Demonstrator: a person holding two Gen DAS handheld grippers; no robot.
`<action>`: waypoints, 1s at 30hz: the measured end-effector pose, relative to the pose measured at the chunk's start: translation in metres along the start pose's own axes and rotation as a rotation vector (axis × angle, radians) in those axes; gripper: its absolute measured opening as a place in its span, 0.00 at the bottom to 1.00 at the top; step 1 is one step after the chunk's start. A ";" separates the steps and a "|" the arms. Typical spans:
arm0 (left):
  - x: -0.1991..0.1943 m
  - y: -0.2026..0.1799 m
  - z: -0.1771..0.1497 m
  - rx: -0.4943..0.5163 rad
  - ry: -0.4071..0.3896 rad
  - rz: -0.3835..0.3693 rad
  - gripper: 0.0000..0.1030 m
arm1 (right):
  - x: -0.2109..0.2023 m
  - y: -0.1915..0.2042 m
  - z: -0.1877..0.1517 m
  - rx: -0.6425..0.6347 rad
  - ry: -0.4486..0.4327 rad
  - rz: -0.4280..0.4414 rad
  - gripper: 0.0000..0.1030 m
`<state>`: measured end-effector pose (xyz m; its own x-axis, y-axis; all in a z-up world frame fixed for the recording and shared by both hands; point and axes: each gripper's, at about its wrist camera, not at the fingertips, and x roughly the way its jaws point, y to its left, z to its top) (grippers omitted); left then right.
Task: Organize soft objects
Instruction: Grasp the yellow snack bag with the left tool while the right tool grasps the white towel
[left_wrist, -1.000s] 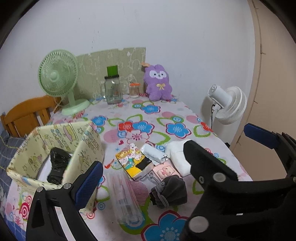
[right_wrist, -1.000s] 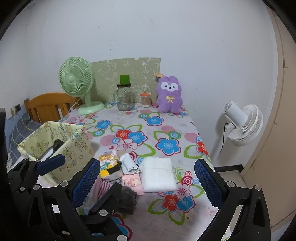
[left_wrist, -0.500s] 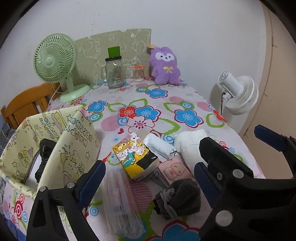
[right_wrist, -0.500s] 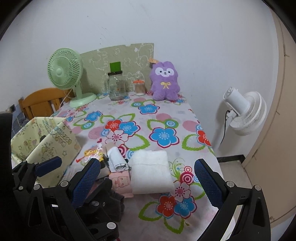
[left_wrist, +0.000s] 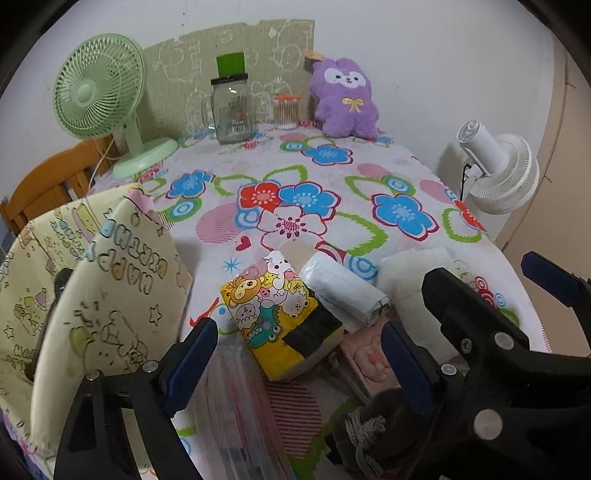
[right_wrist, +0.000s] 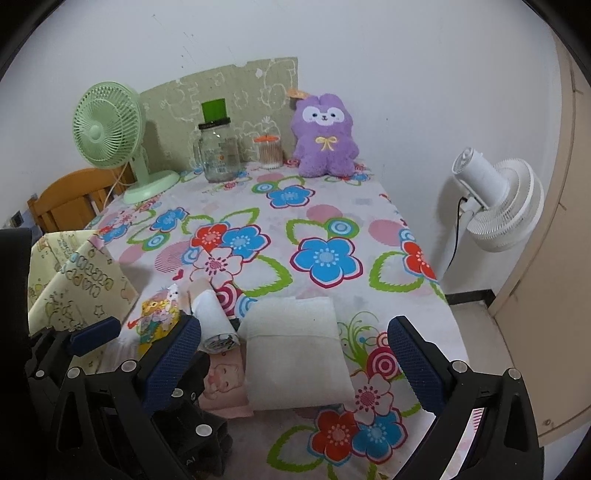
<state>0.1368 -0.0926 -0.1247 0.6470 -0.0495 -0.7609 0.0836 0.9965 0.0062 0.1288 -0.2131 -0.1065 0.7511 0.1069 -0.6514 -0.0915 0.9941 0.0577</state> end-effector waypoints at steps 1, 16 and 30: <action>0.002 0.001 0.000 -0.001 0.002 0.000 0.89 | 0.003 0.000 0.000 0.004 0.006 0.003 0.99; 0.019 0.004 0.002 -0.005 0.066 -0.043 0.74 | 0.039 -0.009 -0.001 0.068 0.111 0.005 0.96; 0.014 -0.004 0.001 0.055 0.051 -0.070 0.55 | 0.056 -0.010 -0.008 0.118 0.207 0.043 0.65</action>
<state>0.1462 -0.0976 -0.1347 0.5990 -0.1138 -0.7926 0.1697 0.9854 -0.0133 0.1664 -0.2177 -0.1497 0.5972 0.1556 -0.7868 -0.0339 0.9850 0.1691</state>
